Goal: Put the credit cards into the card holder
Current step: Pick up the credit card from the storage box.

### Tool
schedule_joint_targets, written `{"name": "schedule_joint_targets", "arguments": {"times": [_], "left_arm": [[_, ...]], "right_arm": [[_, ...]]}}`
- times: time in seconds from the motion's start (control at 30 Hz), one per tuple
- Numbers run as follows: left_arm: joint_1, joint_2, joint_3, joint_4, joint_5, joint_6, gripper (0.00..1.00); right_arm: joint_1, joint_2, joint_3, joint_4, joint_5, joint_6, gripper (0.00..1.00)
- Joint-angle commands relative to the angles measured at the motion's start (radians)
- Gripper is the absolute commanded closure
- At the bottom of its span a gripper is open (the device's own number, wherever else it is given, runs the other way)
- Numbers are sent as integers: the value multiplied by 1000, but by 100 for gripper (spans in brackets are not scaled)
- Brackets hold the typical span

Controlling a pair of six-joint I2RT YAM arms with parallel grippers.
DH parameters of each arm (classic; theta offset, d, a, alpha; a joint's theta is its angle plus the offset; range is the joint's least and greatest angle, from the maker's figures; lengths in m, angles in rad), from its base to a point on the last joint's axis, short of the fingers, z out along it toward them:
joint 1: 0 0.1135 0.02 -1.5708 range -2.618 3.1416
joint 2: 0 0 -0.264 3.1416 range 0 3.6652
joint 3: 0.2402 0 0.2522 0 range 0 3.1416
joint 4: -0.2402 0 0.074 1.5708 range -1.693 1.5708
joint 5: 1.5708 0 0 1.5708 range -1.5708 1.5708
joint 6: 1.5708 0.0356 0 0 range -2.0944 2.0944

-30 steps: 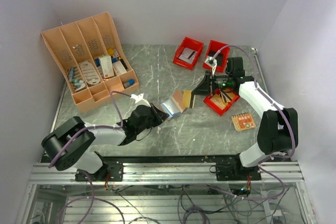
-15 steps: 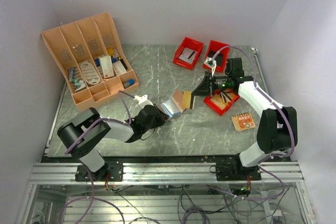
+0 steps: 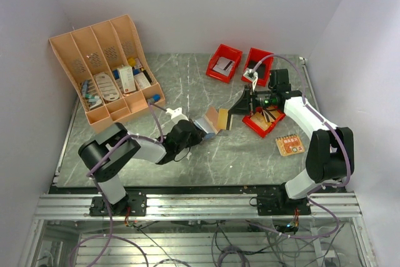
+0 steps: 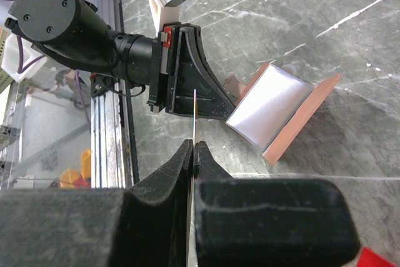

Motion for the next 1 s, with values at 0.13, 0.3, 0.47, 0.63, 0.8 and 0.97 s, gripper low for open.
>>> {"name": "schedule_joint_targets", "arguments": {"times": [0.13,0.3,0.47,0.63,0.8,0.97], "left_arm": [[5,43,114,8,-45,110,88],[20,105,204,-29,-11,170,79],[46,165,269,-45,26,196,73],[88,213,288,-24,67,198,73],[129,260,324,-19,140,213,73],[142,300,376,-31,206,233,72]], "right_arm": [[-12,1,10,-31,-13,-25,100],[-18,-7,-7,19,27,31,100],[-22,3,-14,41,40,58,100],[-22,29,-11,47,58,64,100],[2,84,22,32,105,60,100],[64,116,65,29,217,67,100]]}}
